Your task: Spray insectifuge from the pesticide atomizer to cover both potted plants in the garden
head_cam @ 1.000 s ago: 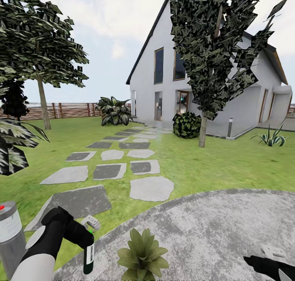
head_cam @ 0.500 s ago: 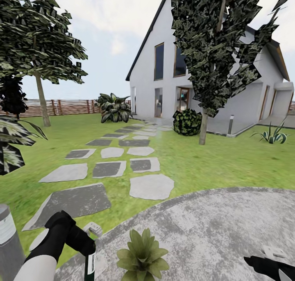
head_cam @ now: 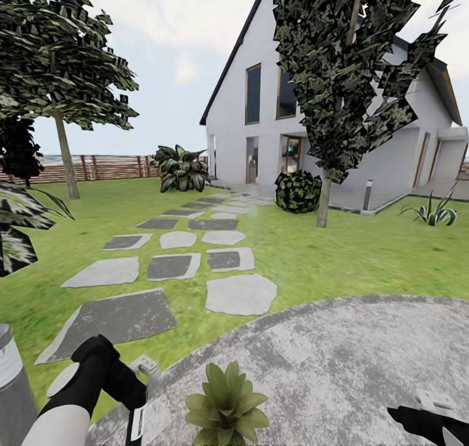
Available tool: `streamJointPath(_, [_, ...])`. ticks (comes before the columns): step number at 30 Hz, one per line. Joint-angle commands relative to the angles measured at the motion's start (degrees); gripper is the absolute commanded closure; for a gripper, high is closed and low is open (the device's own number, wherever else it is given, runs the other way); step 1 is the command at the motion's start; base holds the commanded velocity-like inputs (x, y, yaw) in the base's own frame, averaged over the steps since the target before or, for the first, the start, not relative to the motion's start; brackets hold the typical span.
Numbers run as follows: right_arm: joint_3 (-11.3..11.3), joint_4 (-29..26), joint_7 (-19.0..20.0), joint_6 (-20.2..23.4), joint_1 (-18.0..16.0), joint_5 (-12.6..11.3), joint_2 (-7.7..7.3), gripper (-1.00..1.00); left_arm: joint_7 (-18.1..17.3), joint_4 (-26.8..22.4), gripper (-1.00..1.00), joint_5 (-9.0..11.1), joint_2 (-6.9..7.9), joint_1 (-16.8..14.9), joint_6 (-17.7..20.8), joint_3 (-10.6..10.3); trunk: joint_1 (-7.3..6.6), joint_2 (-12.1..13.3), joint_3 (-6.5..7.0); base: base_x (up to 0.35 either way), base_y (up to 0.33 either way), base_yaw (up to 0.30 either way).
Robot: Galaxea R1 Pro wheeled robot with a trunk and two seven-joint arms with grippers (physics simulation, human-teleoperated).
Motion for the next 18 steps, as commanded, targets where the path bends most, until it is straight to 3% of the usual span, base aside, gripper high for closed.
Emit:
streamJointPath(1, [-0.16, -0.03, 0.25, 0.26, -0.03, -0.44, -0.02, -1.0, -0.43, -0.04, 1.0, -1.28, -0.03, -0.06, 0.58, 0.11, -0.01, -0.04, -0.16, 0.0, 0.0, 0.0])
streamJointPath(5, [-0.16, -0.03, 0.25, 0.22, -0.03, -0.44, -0.02, -1.0, -0.33, -0.04, 1.0, -3.15, -0.02, -0.06, 0.55, 0.11, -0.01, -0.04, -0.52, 0.0, 0.0, 0.0])
streamJointPath(18, [-0.16, -0.03, 0.25, 0.2, -0.03, -0.44, -0.02, -1.0, -0.27, -0.04, 1.0, -3.44, -0.11, -0.06, 0.54, 0.2, -0.01, -0.04, -1.28, 0.0, 0.0, 0.0])
